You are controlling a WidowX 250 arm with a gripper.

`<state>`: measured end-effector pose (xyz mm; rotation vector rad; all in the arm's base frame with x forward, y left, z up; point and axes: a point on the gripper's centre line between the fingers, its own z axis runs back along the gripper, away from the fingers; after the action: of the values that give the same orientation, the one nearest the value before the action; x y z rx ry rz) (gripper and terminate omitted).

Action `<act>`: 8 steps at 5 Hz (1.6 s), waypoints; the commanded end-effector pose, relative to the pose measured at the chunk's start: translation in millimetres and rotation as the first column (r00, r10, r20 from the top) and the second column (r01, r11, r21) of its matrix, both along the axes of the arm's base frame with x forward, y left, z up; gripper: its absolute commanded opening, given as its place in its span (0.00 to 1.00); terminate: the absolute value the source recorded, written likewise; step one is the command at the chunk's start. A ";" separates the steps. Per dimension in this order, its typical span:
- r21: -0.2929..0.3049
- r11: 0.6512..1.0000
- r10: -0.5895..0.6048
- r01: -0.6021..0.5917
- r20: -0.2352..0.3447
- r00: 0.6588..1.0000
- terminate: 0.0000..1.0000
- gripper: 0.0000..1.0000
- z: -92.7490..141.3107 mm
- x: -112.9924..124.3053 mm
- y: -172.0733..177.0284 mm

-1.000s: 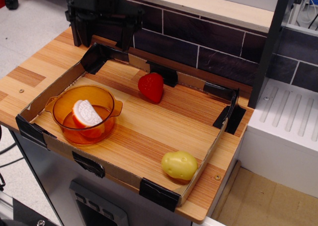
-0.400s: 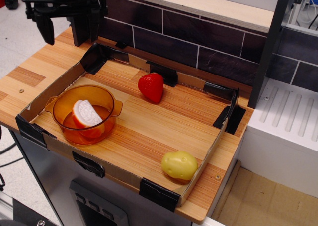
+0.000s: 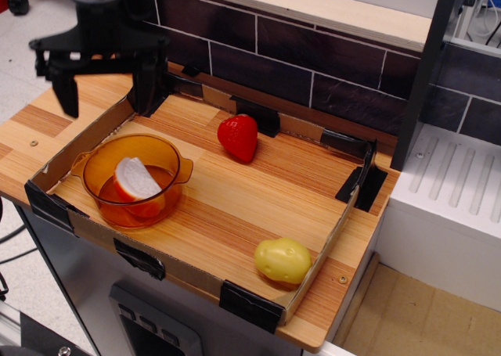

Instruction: Take sushi out of pot

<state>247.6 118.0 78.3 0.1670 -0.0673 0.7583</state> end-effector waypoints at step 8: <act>0.019 0.989 0.143 -0.144 0.046 0.989 0.00 1.00 -58.3 -11.4 -21.4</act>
<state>232.1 96.9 14.1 0.1782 -0.0806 0.9052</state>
